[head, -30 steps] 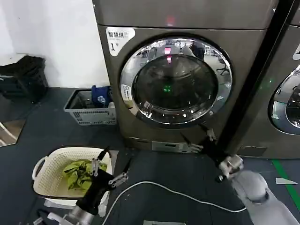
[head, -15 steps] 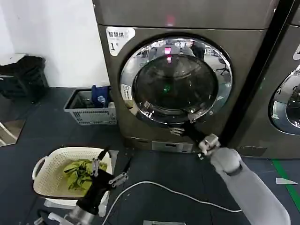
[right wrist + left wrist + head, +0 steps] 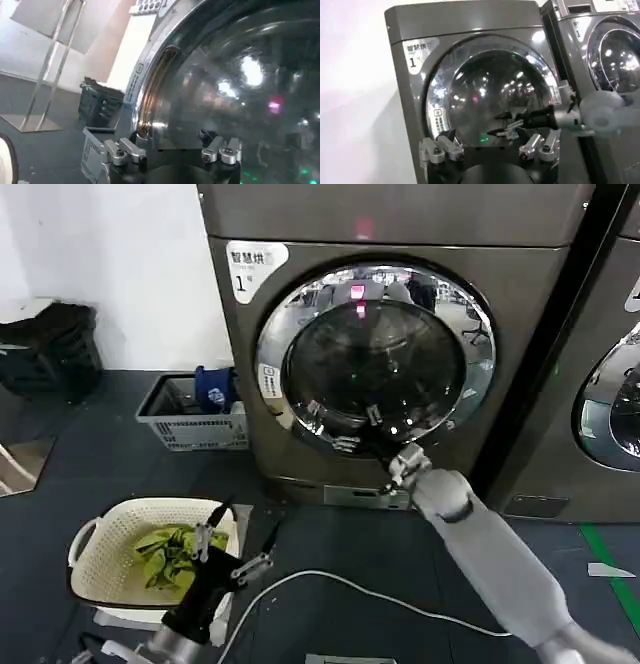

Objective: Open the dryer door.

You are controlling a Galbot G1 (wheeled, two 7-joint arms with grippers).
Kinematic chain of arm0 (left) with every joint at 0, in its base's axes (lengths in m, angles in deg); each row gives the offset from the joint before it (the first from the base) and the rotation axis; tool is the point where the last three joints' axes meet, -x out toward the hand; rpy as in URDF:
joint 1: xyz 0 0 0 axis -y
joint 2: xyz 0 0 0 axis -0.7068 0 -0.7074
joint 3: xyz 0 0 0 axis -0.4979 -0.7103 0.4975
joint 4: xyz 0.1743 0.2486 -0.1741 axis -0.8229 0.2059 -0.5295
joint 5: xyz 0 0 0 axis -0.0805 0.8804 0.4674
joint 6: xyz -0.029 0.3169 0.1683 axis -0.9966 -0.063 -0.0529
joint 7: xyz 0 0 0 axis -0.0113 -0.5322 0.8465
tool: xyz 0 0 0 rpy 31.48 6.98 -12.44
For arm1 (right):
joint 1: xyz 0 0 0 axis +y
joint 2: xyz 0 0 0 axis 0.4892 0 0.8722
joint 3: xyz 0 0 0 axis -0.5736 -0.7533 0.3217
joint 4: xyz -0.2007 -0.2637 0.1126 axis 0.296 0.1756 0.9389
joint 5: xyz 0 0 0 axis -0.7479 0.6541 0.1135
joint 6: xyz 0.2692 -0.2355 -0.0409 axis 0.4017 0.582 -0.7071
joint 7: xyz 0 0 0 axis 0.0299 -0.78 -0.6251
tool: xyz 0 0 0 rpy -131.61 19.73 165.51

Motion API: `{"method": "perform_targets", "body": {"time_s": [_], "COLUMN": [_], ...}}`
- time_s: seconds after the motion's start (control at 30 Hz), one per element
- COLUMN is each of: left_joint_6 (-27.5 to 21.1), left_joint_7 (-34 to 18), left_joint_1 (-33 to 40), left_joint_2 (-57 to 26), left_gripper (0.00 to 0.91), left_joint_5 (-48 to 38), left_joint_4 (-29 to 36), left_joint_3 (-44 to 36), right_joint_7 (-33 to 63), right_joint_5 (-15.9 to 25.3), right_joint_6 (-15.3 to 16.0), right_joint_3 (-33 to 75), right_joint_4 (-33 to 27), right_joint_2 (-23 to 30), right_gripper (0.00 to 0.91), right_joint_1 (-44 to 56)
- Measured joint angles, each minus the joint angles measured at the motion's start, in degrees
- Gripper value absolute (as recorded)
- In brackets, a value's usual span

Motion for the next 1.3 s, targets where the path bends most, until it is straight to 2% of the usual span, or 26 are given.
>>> {"method": "perform_targets", "body": {"time_s": [0.37,0.73,1.03,1.2,1.3], "left_joint_6": [0.55,0.81,1.14,1.38,1.38], "left_joint_7": [0.46,1.23,1.36,1.38,1.4], "left_joint_1": [-0.34,-0.52,-0.84,-1.23,-1.25], "left_joint_2": [0.13,0.22,0.41,0.54,0.51], "left_gripper": [0.907,0.907,0.907,0.907,0.907], "left_joint_5": [-0.3,-0.35,-0.37,-0.66,-1.4], "left_joint_4": [-0.04,-0.11,-0.04,0.0,-0.03], "left_joint_3": [1.07,1.32,1.64,2.33,2.82], "right_joint_7": [0.09,-0.98,-3.91,-9.25,-13.03], "right_joint_5": [2.55,2.87,0.83,-3.27,-5.08], "right_joint_6": [-1.15,-1.31,-1.87,-3.01,-5.22], "right_joint_3": [-1.27,-2.05,-2.96,-4.13,-5.05], "right_joint_4": [-7.35,-11.35,-14.03,-14.75,-15.13], "right_joint_2": [7.26,10.51,12.12,11.72,11.1], "right_gripper": [0.907,0.907,0.907,0.907,0.907], "right_joint_1": [-3.88,-6.28,-8.11,-8.86,-9.16]}}
